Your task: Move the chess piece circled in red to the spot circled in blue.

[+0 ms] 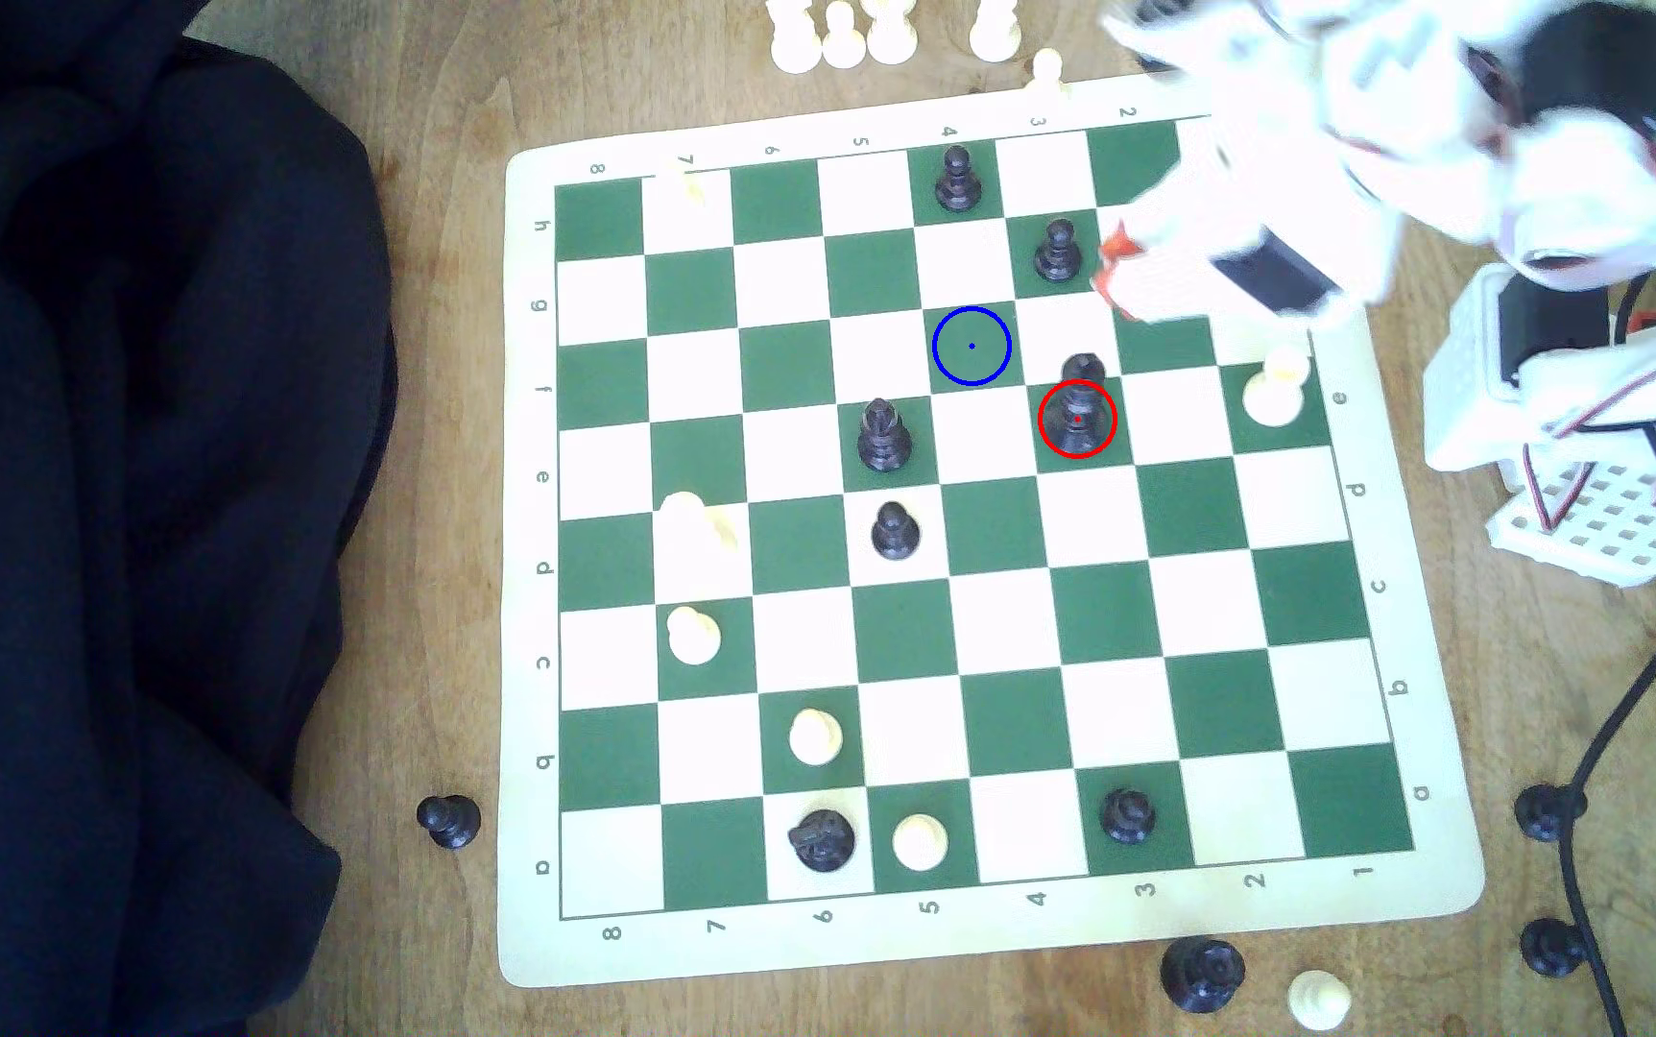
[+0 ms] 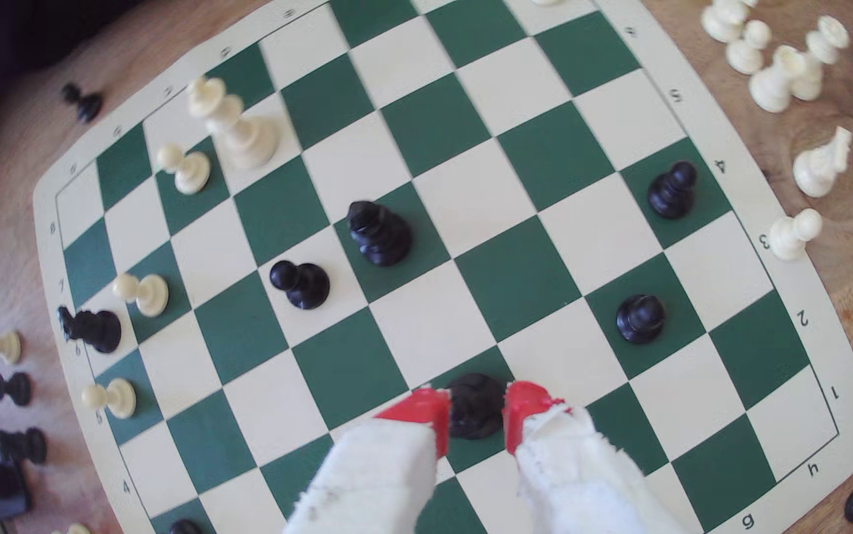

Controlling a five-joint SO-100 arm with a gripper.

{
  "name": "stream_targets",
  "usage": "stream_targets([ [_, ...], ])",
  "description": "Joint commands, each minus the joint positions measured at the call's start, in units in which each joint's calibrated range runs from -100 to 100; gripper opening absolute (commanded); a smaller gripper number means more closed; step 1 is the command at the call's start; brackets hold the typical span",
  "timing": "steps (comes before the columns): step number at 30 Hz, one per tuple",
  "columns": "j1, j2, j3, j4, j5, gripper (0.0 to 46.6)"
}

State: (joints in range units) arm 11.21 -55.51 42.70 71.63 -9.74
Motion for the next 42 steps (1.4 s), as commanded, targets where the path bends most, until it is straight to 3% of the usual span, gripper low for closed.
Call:
stream_targets([
  [1,1.81,4.24,-5.53,-0.46,-1.71,14.9],
  [5,1.81,7.8,-6.26,-0.46,-2.54,16.2],
  [24,-1.39,24.61,-7.16,-0.54,-2.2,19.8],
  [42,-3.43,31.91,-9.07,-3.98,-2.2,15.3],
])
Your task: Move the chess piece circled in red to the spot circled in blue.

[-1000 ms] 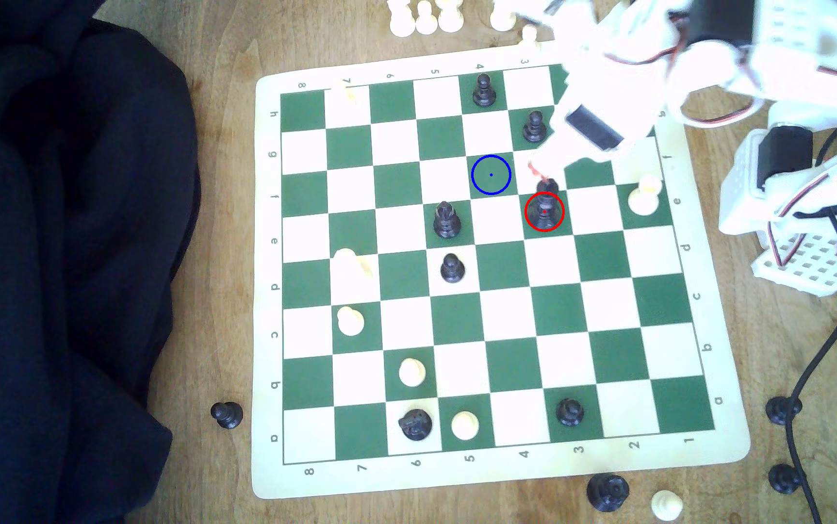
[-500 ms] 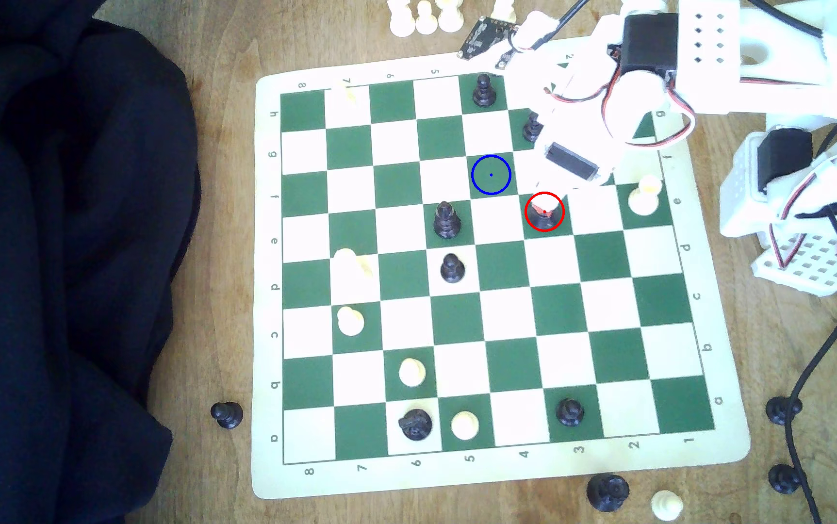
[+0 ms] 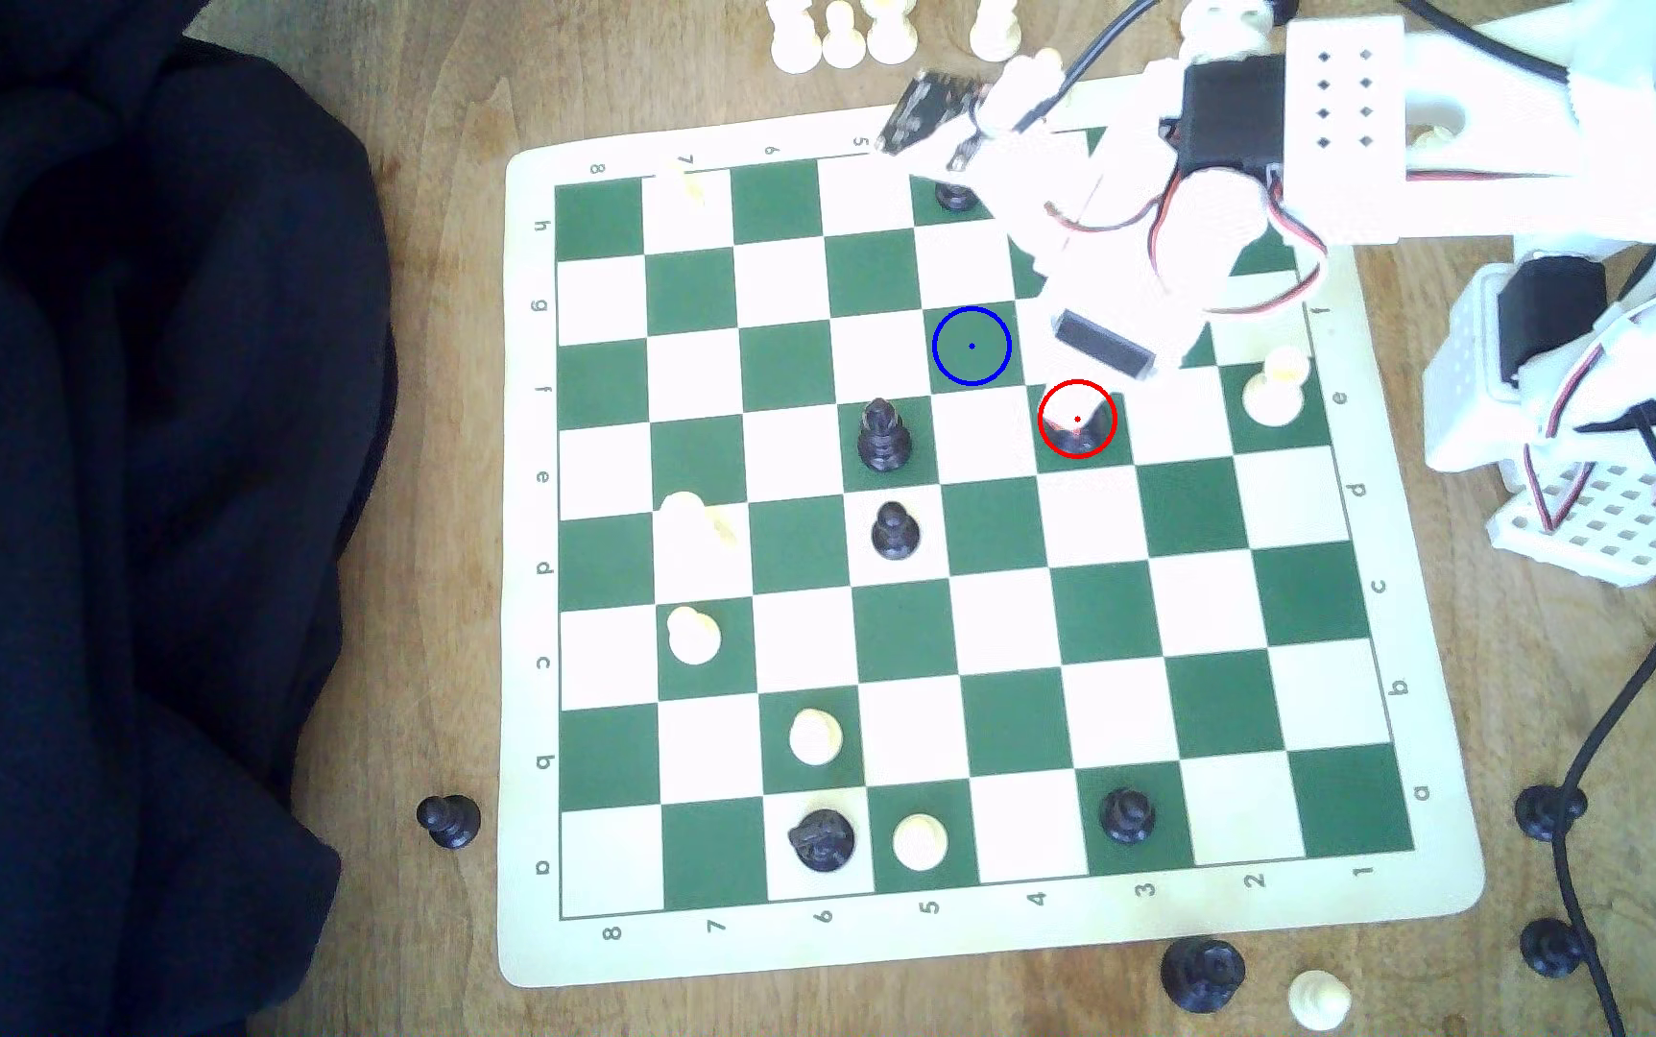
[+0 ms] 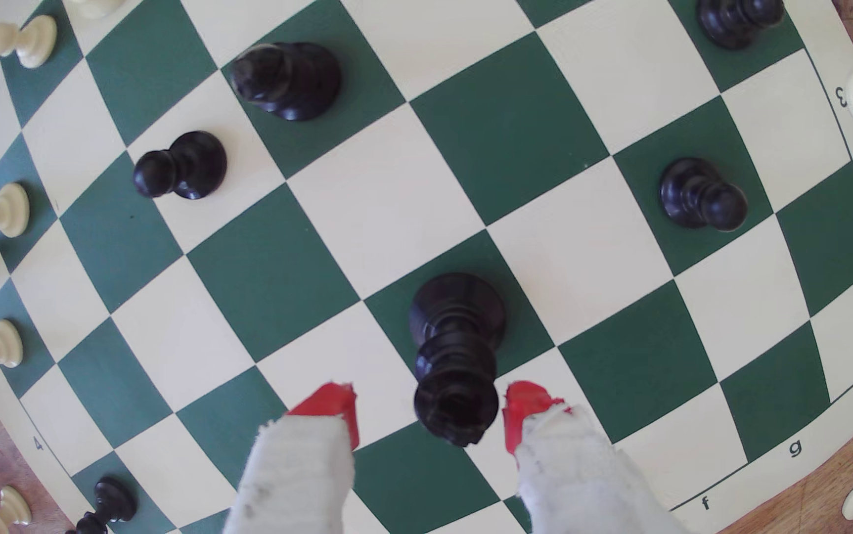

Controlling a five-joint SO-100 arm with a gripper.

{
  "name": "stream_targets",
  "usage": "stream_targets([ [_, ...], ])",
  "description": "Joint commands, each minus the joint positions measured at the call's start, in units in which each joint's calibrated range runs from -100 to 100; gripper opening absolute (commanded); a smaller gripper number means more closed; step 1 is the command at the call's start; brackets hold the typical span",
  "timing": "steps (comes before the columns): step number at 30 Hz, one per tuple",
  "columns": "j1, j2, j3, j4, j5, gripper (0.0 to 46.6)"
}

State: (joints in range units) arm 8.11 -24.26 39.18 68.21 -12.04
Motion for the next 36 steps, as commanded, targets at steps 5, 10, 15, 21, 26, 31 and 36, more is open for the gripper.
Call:
stream_targets([
  [5,-0.41,2.61,-6.0,-1.21,0.24,14.4],
  [10,0.06,3.37,-5.81,-1.21,0.63,14.0],
  [15,0.06,3.54,-5.72,-0.8,0.93,12.7],
  [21,-0.09,4.14,-6.09,0.02,1.17,12.8],
  [26,-0.09,4.48,-6.09,0.51,1.32,12.7],
  [31,-0.17,4.22,-6.36,0.43,1.37,4.6],
  [36,-0.33,4.05,-6.81,1.08,1.95,0.2],
])
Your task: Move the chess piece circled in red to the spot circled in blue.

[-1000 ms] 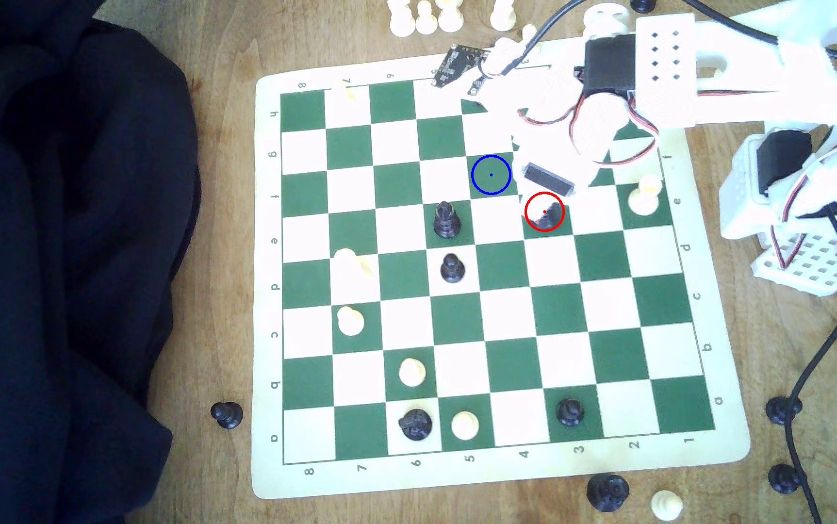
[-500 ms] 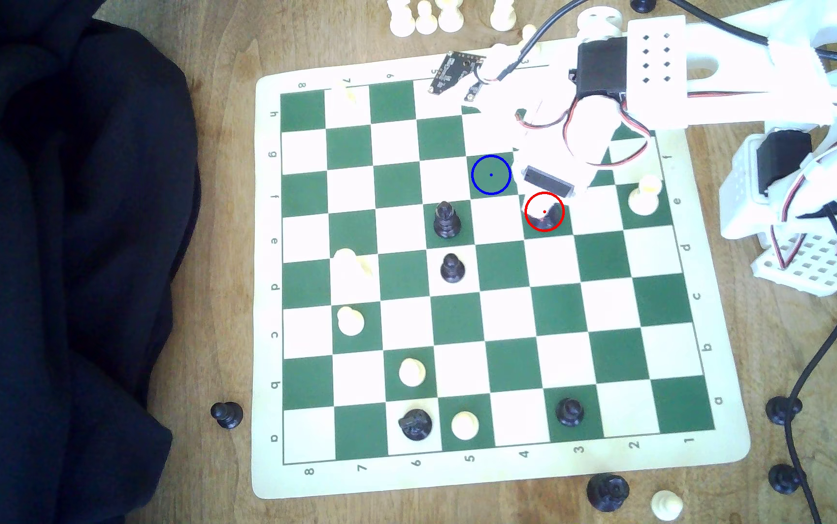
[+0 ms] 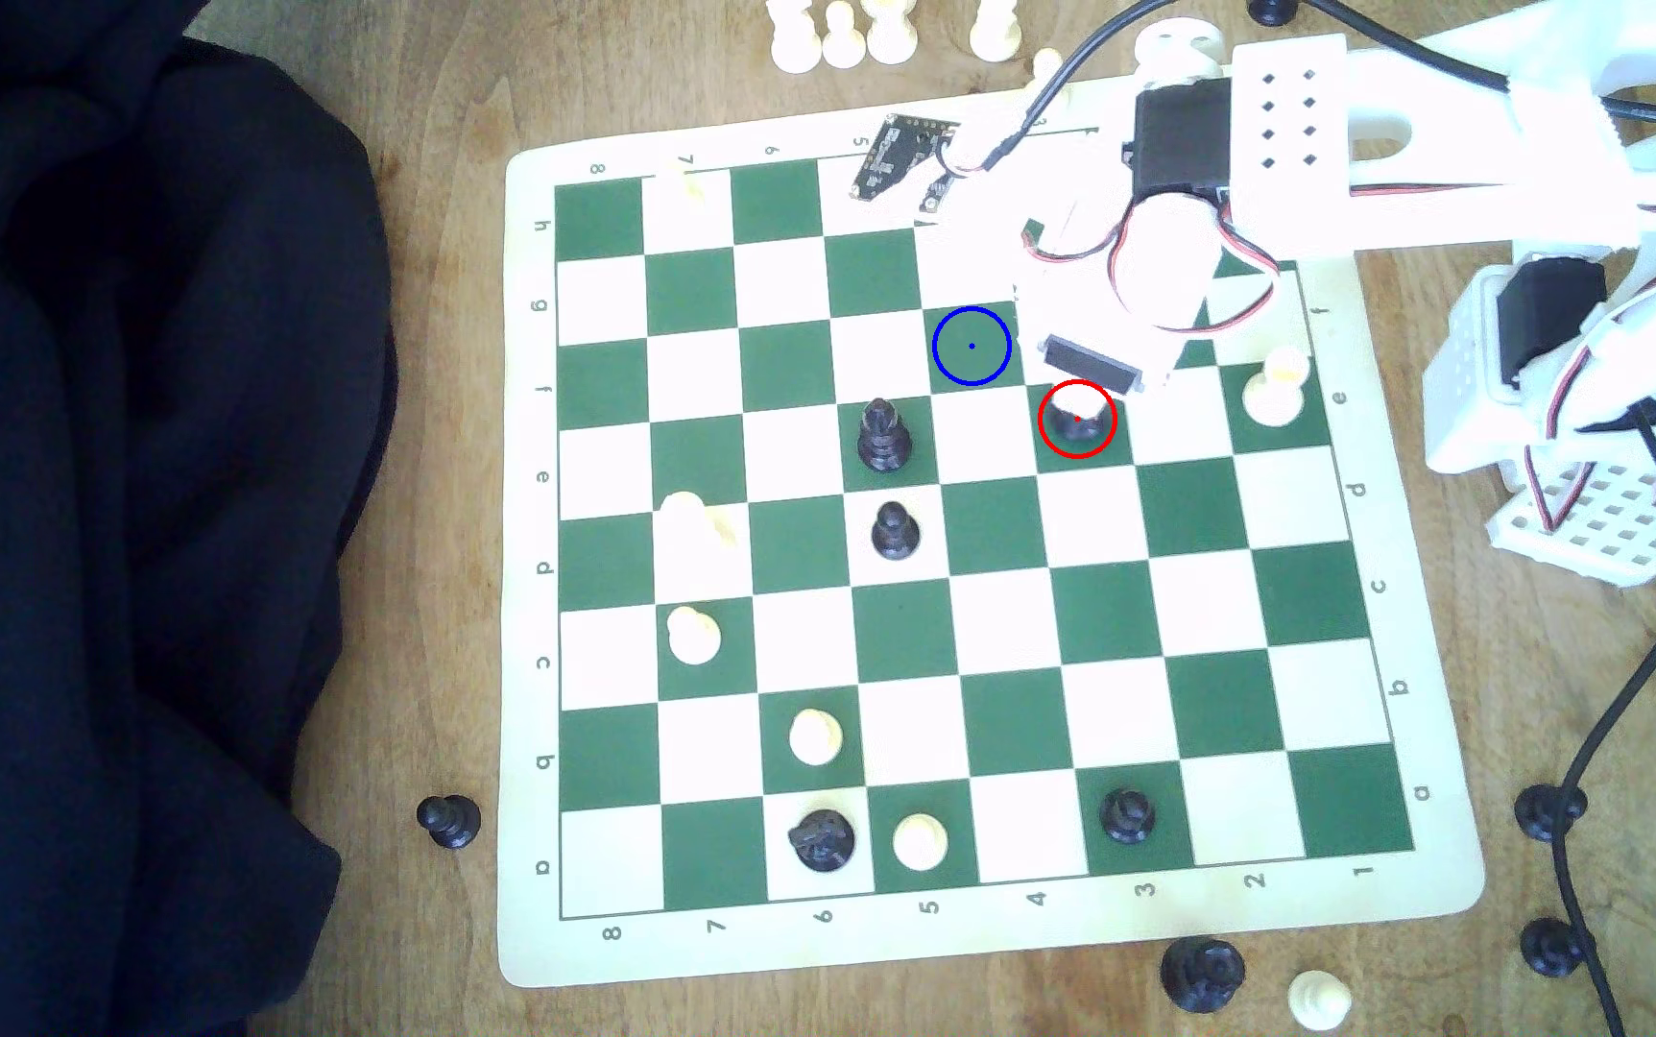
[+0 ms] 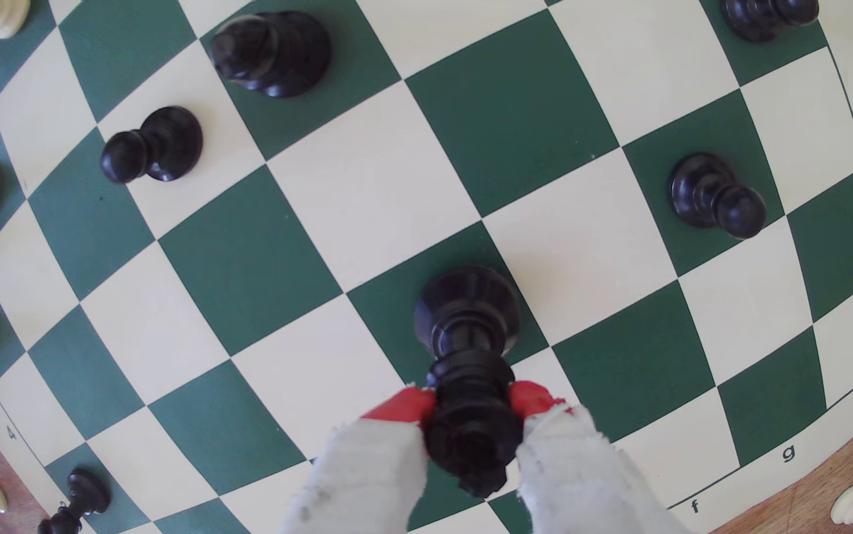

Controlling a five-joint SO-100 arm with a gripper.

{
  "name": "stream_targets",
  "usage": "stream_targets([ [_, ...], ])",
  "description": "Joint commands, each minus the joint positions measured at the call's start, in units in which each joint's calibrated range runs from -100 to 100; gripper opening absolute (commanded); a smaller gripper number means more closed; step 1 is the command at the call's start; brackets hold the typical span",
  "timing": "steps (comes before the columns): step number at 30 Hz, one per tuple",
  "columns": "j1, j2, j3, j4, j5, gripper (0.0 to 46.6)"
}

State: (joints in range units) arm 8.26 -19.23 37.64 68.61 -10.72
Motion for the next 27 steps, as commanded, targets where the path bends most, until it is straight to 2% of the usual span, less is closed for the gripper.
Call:
stream_targets([
  [1,-0.56,-1.23,-5.55,1.17,0.63,0.2],
  [8,-2.43,-5.22,-14.43,8.87,0.2,0.2],
  [20,2.34,16.34,-37.46,15.92,2.25,0.2],
  [27,3.75,24.83,-45.17,18.54,3.32,0.2],
])
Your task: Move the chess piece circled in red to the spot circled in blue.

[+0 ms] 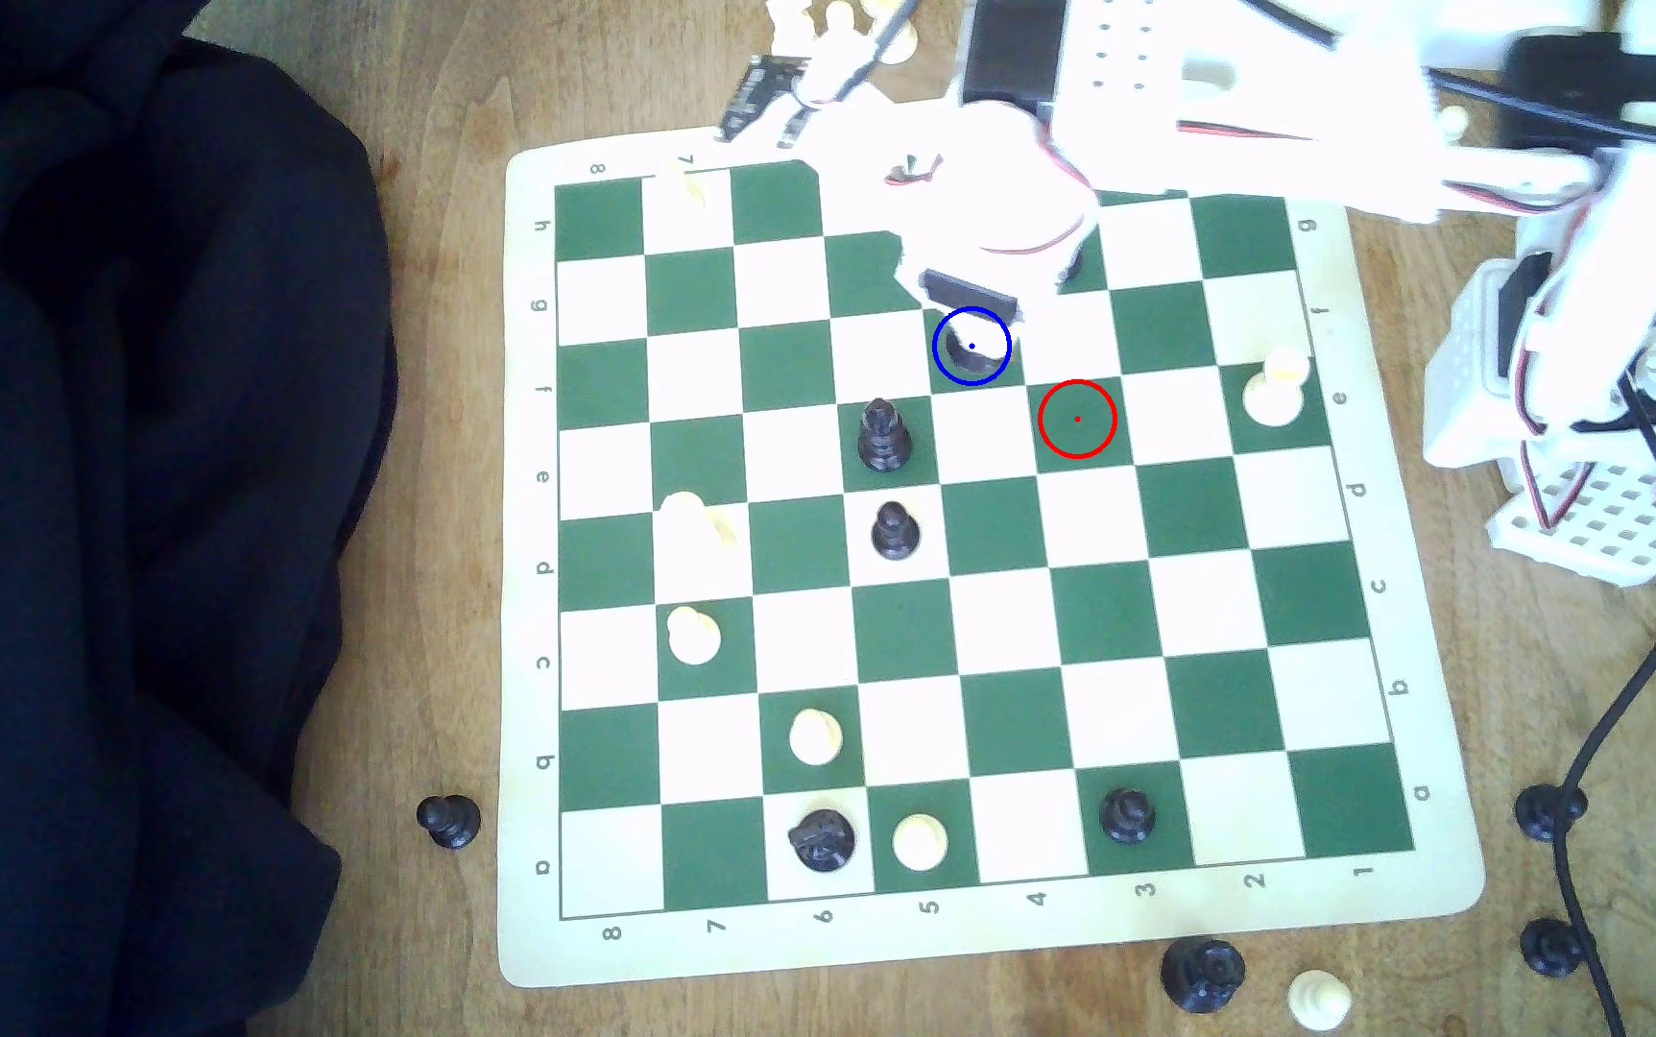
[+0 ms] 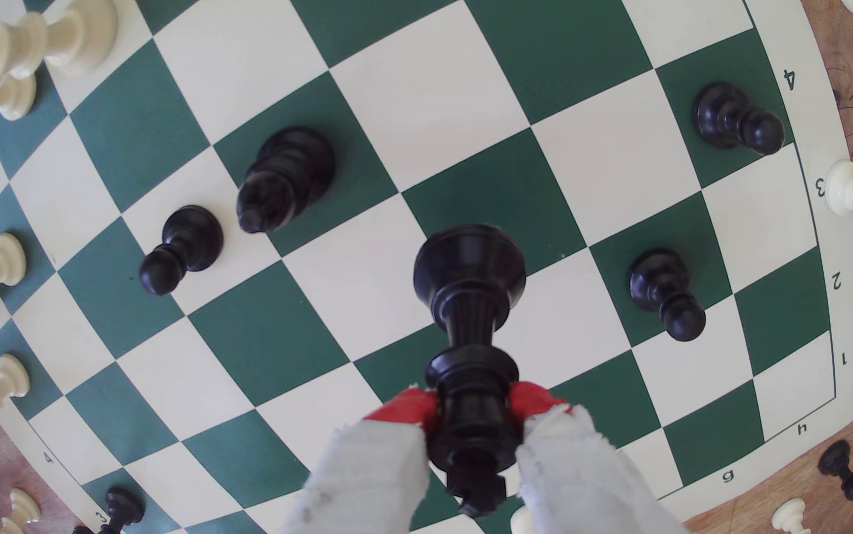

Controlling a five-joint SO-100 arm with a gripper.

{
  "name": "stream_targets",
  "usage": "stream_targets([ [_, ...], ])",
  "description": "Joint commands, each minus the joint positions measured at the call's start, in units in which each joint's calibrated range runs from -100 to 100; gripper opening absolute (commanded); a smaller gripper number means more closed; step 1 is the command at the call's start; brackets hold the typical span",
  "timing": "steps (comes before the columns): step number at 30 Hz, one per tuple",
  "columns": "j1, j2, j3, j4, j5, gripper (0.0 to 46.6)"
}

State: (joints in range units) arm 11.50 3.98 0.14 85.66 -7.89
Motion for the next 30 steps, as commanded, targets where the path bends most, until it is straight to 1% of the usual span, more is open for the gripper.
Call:
stream_targets([
  [1,0.58,2.47,-8.48,1.73,0.49,0.2],
  [8,1.75,9.01,-13.83,2.22,0.68,0.2],
  [15,2.61,12.06,-16.45,2.96,1.17,0.2],
  [25,2.77,14.7,-16.55,3.2,1.42,0.3],
  [27,2.85,15.29,-16.55,2.96,1.42,4.7],
  [30,2.93,15.54,-16.27,2.88,1.17,14.9],
])
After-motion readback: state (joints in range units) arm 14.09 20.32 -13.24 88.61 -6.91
